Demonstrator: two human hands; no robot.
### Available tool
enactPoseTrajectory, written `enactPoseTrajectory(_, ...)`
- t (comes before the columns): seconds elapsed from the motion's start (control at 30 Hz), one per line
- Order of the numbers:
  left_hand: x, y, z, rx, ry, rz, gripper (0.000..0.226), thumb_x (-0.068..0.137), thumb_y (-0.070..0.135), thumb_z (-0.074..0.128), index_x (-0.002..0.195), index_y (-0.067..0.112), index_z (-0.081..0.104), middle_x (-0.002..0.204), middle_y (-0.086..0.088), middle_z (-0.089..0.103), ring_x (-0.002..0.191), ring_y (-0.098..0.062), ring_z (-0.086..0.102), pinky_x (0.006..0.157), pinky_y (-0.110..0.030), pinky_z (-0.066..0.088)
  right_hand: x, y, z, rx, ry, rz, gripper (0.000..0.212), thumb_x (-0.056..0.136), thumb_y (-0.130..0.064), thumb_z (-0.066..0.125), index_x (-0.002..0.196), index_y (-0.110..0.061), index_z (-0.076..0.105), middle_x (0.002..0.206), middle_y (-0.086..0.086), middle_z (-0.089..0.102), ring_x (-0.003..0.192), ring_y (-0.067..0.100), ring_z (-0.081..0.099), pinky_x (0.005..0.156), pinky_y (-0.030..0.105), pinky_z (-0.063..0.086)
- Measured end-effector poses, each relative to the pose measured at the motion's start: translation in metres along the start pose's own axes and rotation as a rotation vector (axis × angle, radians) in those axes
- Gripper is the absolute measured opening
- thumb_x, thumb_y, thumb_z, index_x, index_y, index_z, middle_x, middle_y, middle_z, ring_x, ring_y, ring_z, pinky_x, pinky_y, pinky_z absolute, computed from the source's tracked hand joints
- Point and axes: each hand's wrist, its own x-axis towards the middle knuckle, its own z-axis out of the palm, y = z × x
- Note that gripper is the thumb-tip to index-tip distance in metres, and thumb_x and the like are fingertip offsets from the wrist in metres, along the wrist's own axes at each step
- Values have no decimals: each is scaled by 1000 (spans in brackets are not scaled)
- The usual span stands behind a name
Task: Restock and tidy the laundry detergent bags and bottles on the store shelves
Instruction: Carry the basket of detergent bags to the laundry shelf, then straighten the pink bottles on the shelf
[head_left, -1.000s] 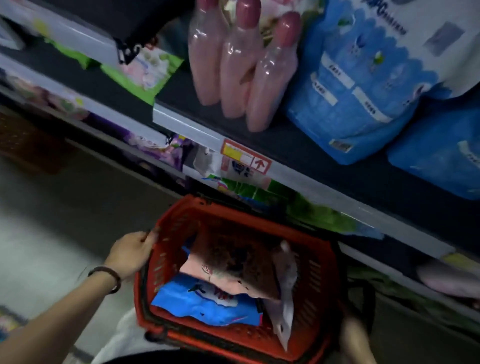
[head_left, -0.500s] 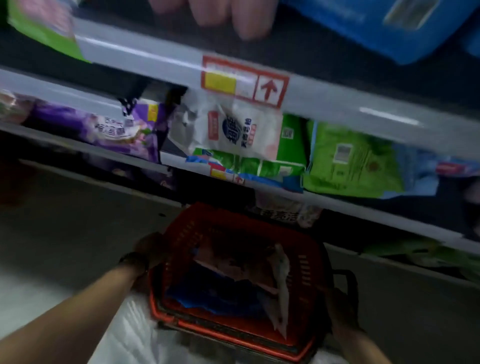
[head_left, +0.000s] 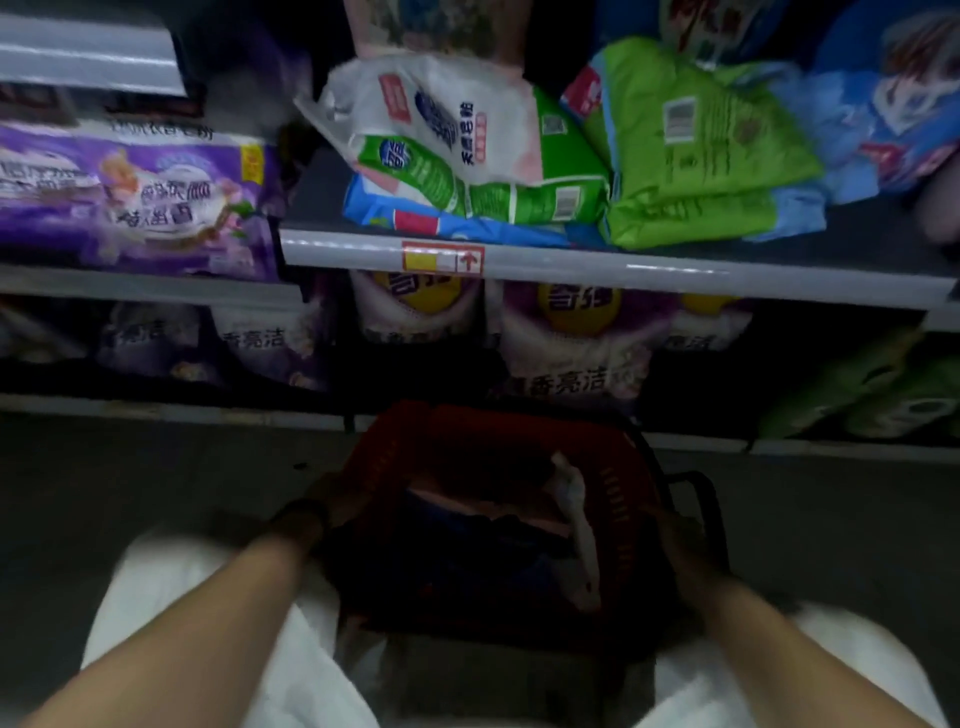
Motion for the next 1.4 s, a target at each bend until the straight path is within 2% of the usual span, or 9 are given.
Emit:
enactPoseTrajectory(0.13, -16, -3, 3, 67, -15, 55, 58, 103, 45, 58, 140, 0, 61, 137, -24, 66, 119, -35, 66, 83, -30, 41, 44, 34, -10, -200, 39, -145, 89, 75, -68, 75, 149, -24, 53, 125, 6, 72, 102, 30, 73, 86, 48, 63)
enactPoseTrajectory(0.27, -62, 20, 2, 120, 36, 222, 61, 107, 43, 52, 157, 10, 44, 154, -14, 53, 128, -26, 60, 94, -33, 44, -12, -5, -15, -374, 59, -245, 59, 98, -55, 58, 148, -24, 55, 140, 9, 64, 112, 30, 66, 90, 38, 54)
enactPoseTrajectory(0.37, -106, 43, 3, 222, 26, 411, 59, 112, 32, 44, 164, 13, 25, 169, 0, 17, 154, -16, 26, 122, -27, 21, -27, -24, -14, -553, 63, -344, 55, 95, -61, 49, 128, -21, 71, 134, 7, 70, 109, 27, 70, 96, 41, 57)
enactPoseTrajectory(0.43, -126, 58, 1, 327, 38, 449, 54, 106, 49, 44, 151, 21, 53, 163, -4, 43, 148, -22, 42, 122, -32, 32, -65, -49, -8, -648, 1, -415, 42, 105, -49, 49, 128, -21, 70, 135, 2, 66, 119, 26, 66, 93, 30, 52)
enactPoseTrajectory(0.5, -153, 76, -8, 395, 60, 522, 55, 97, 57, 43, 132, 23, 69, 144, -2, 63, 132, -23, 57, 114, -33, 42, -110, -74, -7, -651, -27, -511, 18, 108, -32, 53, 100, -29, 68, 118, 2, 64, 112, 23, 64, 76, 25, 45)
enactPoseTrajectory(0.57, -193, 103, -21, 374, 124, 616, 37, 95, 47, 55, 113, 23, 77, 123, 1, 74, 117, -20, 66, 103, -32, 51, -138, -92, -15, -674, -4, -628, 22, 105, -25, 59, 84, -32, 61, 106, -2, 63, 104, 18, 62, 77, 26, 47)
enactPoseTrajectory(0.67, -247, 140, -49, 418, 210, 757, 27, 90, 43, 58, 91, 22, 75, 98, 6, 77, 95, -16, 70, 88, -32, 57, -183, -122, -37, -697, 63, -796, 8, 94, -30, 64, 92, -31, 71, 105, -7, 73, 104, 16, 67, 89, 33, 56)
enactPoseTrajectory(1.1, -380, 276, -154, 590, 562, 1022, 30, 95, 53, 59, 112, 32, 73, 107, 6, 77, 93, -16, 72, 80, -36, 62, -323, -268, -113, -849, 347, -1037, 41, 95, -49, 63, 129, -28, 66, 124, 3, 71, 110, 27, 68, 92, 42, 59)
enactPoseTrajectory(1.4, -401, 332, -241, 548, 698, 1030, 23, 93, 51, 61, 104, 34, 73, 98, 14, 72, 90, -12, 68, 82, -34, 60, -355, -359, -129, -809, 427, -1167, 38, 93, -55, 63, 122, -31, 67, 121, -1, 70, 107, 22, 68, 91, 45, 61)
